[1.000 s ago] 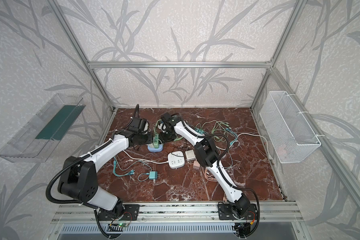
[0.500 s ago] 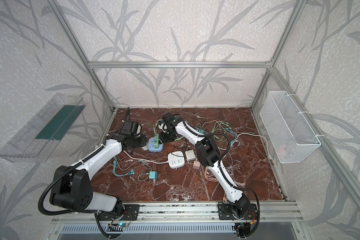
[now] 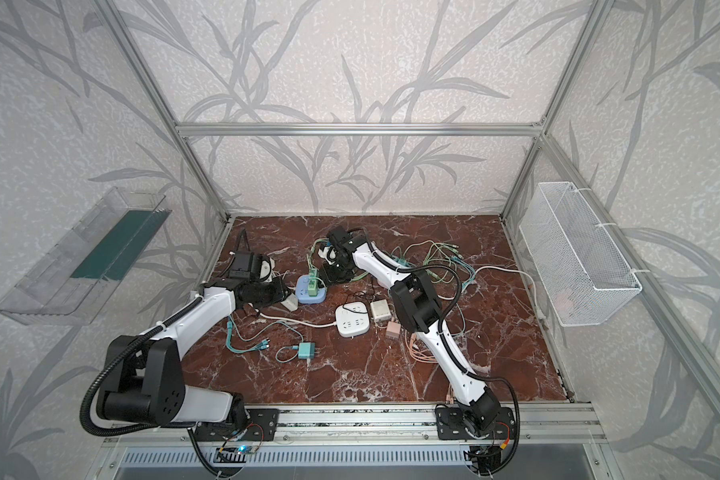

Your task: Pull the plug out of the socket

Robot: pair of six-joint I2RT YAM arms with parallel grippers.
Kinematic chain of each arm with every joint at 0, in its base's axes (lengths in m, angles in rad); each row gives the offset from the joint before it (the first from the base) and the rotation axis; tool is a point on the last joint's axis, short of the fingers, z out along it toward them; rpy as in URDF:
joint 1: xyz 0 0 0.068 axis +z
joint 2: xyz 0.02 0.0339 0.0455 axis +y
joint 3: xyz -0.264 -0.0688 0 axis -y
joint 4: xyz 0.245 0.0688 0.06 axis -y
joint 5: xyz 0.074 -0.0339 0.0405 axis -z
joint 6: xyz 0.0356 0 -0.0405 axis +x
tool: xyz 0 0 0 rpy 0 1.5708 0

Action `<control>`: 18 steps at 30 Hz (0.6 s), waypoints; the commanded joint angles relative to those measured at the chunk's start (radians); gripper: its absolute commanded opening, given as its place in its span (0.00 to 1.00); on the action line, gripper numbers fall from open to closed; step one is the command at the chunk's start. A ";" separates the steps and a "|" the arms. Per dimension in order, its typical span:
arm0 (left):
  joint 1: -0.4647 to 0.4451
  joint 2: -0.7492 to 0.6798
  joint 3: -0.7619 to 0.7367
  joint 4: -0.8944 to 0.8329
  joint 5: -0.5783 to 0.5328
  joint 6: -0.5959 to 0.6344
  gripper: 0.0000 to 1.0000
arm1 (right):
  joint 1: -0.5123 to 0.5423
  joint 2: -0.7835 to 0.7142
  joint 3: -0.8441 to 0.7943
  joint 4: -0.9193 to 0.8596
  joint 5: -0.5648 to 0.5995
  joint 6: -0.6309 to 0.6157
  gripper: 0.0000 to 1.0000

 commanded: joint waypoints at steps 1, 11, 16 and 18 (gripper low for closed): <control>0.018 -0.008 -0.014 0.035 0.104 -0.013 0.26 | 0.000 0.048 -0.049 -0.032 0.098 -0.003 0.50; 0.039 0.023 -0.040 0.025 0.146 -0.020 0.25 | -0.001 0.044 -0.051 -0.028 0.103 0.000 0.51; 0.039 0.025 -0.064 0.026 0.127 -0.025 0.25 | 0.000 0.044 -0.051 -0.027 0.105 0.002 0.51; 0.043 0.033 -0.070 0.033 0.123 -0.027 0.25 | -0.001 0.044 -0.051 -0.029 0.103 0.002 0.51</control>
